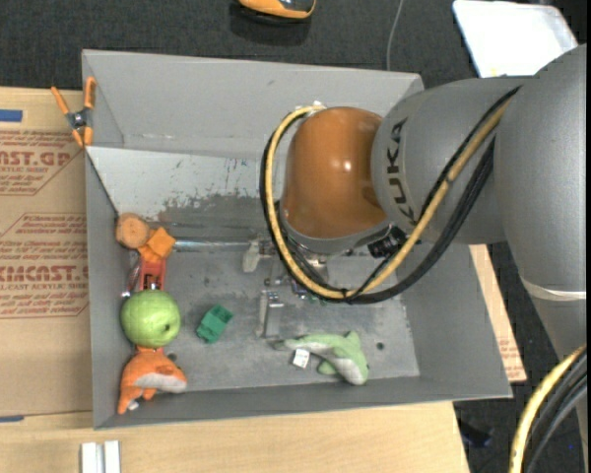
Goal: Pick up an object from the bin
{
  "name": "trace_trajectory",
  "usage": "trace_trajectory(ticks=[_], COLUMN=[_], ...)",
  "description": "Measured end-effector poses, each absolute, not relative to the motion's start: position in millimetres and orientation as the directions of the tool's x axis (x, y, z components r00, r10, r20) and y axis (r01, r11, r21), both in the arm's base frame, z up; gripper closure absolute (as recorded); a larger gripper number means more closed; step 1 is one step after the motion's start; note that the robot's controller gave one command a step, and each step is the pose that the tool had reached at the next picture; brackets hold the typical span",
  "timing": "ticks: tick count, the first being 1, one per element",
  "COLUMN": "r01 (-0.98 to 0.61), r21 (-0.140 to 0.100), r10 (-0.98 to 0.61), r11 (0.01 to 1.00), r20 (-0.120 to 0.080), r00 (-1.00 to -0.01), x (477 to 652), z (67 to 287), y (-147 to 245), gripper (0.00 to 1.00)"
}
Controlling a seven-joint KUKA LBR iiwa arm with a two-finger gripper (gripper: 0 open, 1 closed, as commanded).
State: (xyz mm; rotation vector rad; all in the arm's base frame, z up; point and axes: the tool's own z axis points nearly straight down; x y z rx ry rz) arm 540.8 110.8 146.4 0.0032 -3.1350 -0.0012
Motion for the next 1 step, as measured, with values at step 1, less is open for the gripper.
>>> trace_trajectory(ticks=[1], r01=[-0.001], r21=[0.002], r10=[-0.001], r11=[1.000], r20=[-0.001], r00=[-1.000], x=[542.7], z=[150.8], y=[110.3], gripper=[0.00])
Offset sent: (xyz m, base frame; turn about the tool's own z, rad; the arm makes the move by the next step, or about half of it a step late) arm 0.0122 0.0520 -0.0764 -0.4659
